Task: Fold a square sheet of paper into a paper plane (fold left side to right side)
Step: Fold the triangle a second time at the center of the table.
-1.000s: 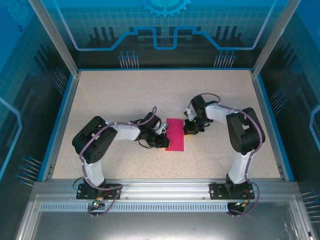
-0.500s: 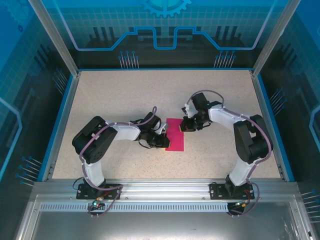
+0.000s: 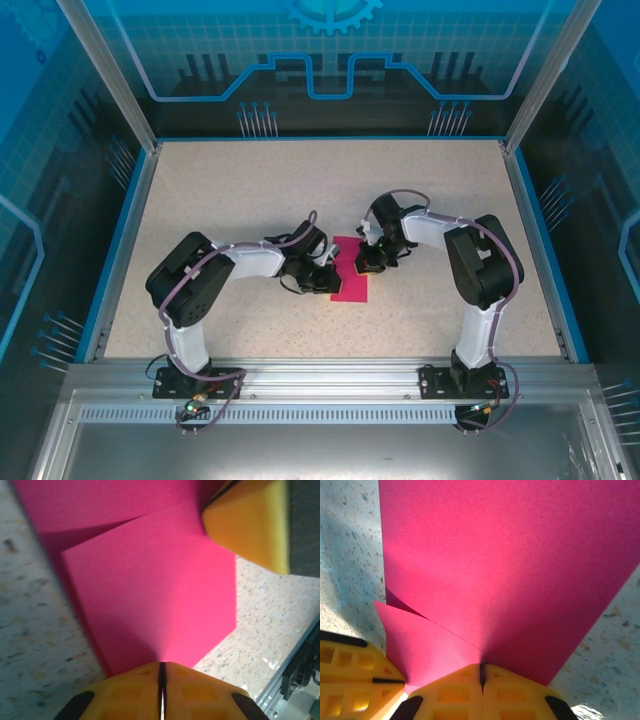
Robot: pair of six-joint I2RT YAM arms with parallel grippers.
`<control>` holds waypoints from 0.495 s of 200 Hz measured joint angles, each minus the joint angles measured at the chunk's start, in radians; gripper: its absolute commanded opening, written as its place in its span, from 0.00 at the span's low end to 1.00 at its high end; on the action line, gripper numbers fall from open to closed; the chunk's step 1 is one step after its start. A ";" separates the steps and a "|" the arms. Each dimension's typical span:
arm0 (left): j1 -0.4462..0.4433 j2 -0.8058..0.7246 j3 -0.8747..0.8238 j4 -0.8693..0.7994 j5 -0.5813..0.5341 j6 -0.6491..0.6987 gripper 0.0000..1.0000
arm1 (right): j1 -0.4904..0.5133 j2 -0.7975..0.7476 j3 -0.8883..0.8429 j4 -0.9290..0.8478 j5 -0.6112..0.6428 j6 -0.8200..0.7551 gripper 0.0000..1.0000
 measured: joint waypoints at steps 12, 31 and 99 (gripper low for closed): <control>-0.015 0.000 0.032 -0.012 -0.002 0.000 0.11 | 0.000 0.000 0.000 0.000 0.000 0.000 0.00; -0.035 0.005 0.077 -0.018 -0.006 0.000 0.12 | 0.000 0.000 0.000 0.000 0.000 0.000 0.00; -0.043 0.102 0.120 -0.030 -0.035 -0.002 0.11 | 0.000 0.000 0.000 0.000 0.002 0.000 0.00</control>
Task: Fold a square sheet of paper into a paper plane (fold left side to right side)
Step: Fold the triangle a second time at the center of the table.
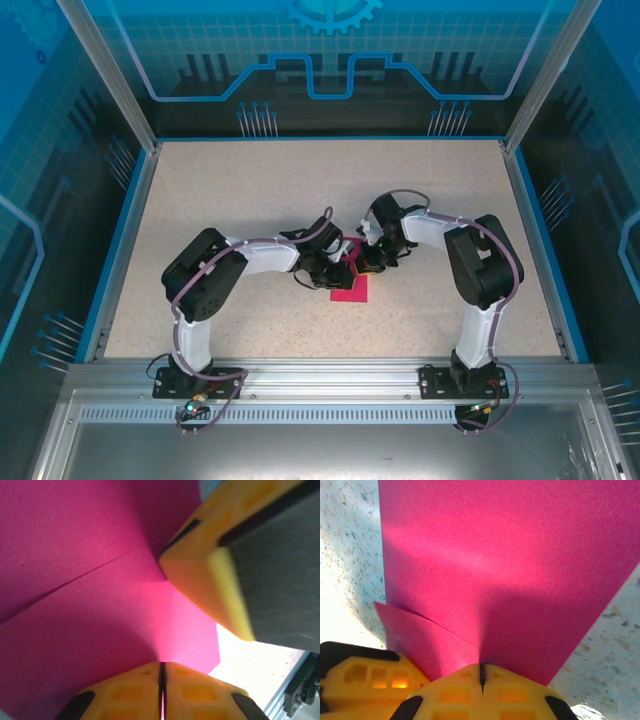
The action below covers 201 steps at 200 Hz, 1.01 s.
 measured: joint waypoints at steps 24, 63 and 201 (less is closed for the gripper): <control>0.003 0.001 -0.001 0.003 0.001 -0.018 0.11 | 0.000 0.000 0.000 0.000 0.002 0.000 0.00; 0.011 -0.020 -0.055 0.072 0.004 -0.048 0.11 | 0.000 0.000 0.000 -0.002 0.005 0.000 0.00; 0.048 -0.233 -0.351 0.188 0.002 -0.098 0.21 | 0.000 -0.019 -0.019 0.015 -0.013 0.013 0.20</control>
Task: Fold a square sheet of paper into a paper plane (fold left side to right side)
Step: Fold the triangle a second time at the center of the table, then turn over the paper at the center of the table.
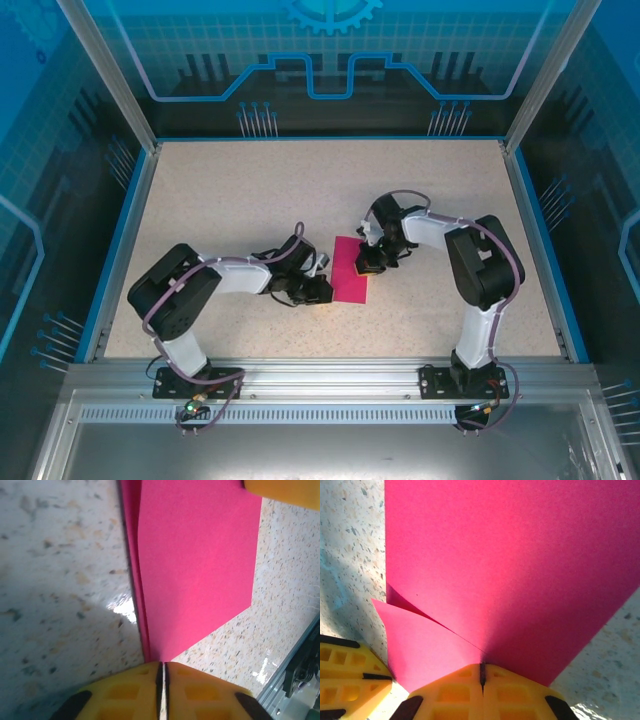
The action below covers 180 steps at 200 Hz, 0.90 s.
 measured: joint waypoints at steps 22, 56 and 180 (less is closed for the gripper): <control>0.024 -0.045 -0.004 -0.053 -0.009 0.006 0.32 | -0.009 -0.066 -0.037 0.050 -0.024 0.025 0.42; 0.074 -0.099 0.004 -0.074 -0.016 0.021 0.44 | -0.064 -0.224 -0.096 0.129 -0.028 0.041 0.66; 0.096 0.164 0.254 -0.051 0.000 0.056 0.33 | -0.177 -0.412 -0.323 0.241 -0.100 0.066 0.80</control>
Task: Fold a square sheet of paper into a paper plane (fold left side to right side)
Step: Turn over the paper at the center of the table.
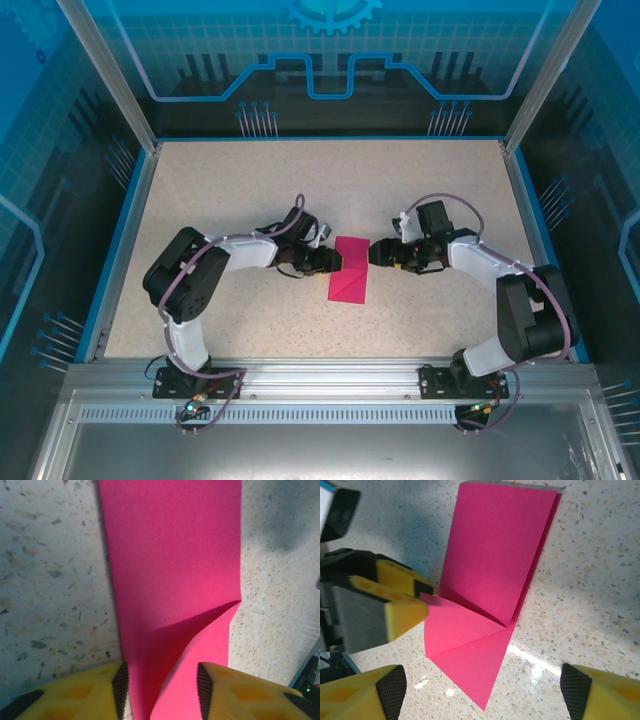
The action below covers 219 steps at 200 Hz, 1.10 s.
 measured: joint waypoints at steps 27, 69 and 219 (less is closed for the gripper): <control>0.000 0.008 0.002 0.000 0.013 0.005 0.21 | -0.001 -0.001 -0.002 0.004 -0.023 -0.005 0.78; 0.000 0.005 0.001 -0.001 0.014 0.016 0.11 | -0.002 0.032 -0.002 0.024 -0.069 0.000 0.78; 0.014 -0.069 -0.059 0.000 0.009 0.020 0.24 | 0.112 0.290 0.103 0.151 -0.175 0.138 0.24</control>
